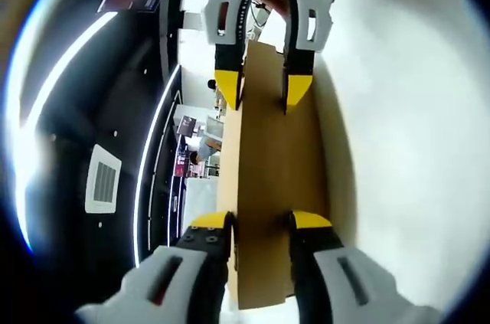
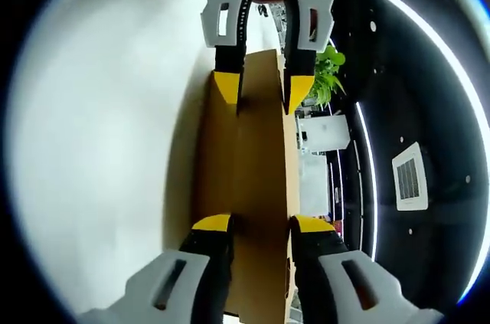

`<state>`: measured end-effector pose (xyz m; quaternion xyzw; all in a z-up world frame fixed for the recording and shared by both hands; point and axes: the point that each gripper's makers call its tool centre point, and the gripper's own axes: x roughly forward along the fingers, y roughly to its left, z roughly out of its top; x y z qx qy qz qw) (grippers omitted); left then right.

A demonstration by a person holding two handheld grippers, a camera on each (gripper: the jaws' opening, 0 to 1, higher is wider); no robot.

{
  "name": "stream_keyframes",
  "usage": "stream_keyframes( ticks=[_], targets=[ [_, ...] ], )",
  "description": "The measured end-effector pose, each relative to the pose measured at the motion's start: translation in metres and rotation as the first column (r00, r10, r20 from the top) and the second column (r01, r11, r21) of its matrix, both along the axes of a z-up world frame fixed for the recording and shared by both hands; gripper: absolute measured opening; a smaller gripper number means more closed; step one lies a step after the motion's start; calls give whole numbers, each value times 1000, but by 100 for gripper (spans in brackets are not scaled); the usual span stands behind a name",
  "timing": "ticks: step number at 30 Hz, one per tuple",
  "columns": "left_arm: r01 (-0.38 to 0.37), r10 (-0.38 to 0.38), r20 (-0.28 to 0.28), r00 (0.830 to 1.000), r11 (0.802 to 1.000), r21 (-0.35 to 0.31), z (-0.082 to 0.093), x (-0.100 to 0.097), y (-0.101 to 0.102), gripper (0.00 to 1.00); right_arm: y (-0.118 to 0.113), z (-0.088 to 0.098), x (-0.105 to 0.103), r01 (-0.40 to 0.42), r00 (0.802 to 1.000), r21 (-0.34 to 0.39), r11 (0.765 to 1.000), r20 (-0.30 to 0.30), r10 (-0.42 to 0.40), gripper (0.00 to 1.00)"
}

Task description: Operate the shoe box by opening the lid, removing the specified soft item, and placing it in the target area until the item is outside and the box remains undamaged.

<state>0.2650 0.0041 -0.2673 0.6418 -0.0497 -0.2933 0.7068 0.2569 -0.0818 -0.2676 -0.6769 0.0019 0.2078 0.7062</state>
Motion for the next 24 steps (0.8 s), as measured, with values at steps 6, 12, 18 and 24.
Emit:
stream_keyframes(
  ticks=[6,12,18,24],
  targets=[
    [6,-6,-9,1000,1000,0,0,1,0,30,-2,-1,5,-4,1000,4,1000,-12,4,29],
    [13,-13,-24,1000,1000,-13,2,2,2,30,2,3,1,-14,1000,5,1000,-26,14,29],
    [15,-16,-30,999,1000,-22,2,2,2,30,5,3,-1,-23,999,2,1000,-36,23,29],
    [19,-20,-37,999,999,-28,5,2,2,29,6,7,-2,-30,998,3,1000,-49,30,29]
  ],
)
